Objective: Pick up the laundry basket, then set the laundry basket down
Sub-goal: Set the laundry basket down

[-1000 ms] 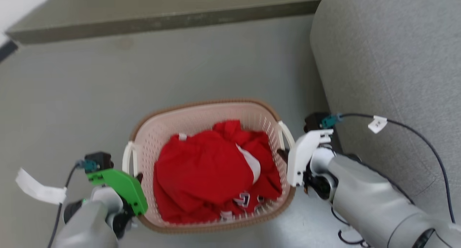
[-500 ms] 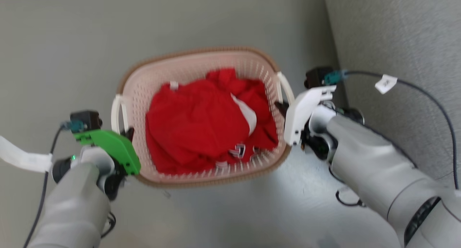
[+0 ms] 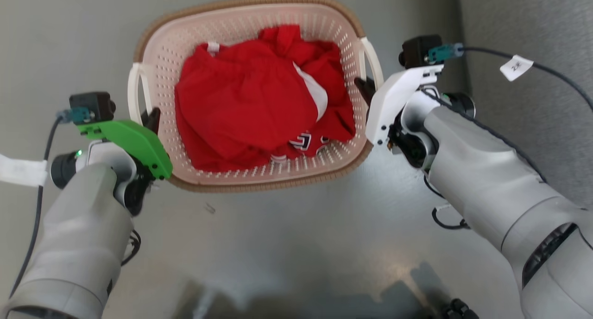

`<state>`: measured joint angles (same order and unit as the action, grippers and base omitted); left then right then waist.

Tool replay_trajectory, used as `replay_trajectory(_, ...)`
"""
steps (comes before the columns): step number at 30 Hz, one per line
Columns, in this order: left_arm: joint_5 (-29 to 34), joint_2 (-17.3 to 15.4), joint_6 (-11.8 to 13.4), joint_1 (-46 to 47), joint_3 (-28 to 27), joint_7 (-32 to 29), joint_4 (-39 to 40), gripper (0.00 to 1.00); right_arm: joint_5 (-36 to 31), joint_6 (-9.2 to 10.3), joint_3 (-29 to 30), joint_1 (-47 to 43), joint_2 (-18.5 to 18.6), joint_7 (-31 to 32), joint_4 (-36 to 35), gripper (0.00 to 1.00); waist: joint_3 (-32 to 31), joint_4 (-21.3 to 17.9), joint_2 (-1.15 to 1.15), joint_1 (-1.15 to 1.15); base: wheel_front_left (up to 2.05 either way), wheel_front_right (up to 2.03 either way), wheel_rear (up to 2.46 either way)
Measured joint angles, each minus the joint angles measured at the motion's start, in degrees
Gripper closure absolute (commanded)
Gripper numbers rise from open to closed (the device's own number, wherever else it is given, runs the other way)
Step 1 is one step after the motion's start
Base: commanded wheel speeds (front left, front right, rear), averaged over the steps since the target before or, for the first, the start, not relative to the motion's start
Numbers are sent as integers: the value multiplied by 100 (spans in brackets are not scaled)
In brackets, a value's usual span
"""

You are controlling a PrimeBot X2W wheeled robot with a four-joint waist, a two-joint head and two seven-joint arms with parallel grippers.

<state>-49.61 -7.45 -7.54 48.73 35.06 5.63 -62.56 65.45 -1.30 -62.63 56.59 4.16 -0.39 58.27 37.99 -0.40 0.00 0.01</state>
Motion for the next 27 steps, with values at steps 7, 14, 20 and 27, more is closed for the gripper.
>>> replay_trajectory(7,66,-12,0,299,-5,212,-8,100,0,-1,36,226,2,-212,38,100,444,57,0,0,0,0,0)
replay_trajectory(14,119,29,0,444,31,300,-103,100,-1,-10,16,349,-5,-266,138,100,769,138,0,0,0,0,0)
replay_trajectory(20,142,42,0,600,35,359,-178,100,-1,-10,-16,482,-11,-339,147,100,994,186,0,0,0,0,0)
replay_trajectory(27,142,60,0,798,30,506,-198,100,-1,-10,-23,679,3,-464,185,100,1235,215,0,0,0,0,0)
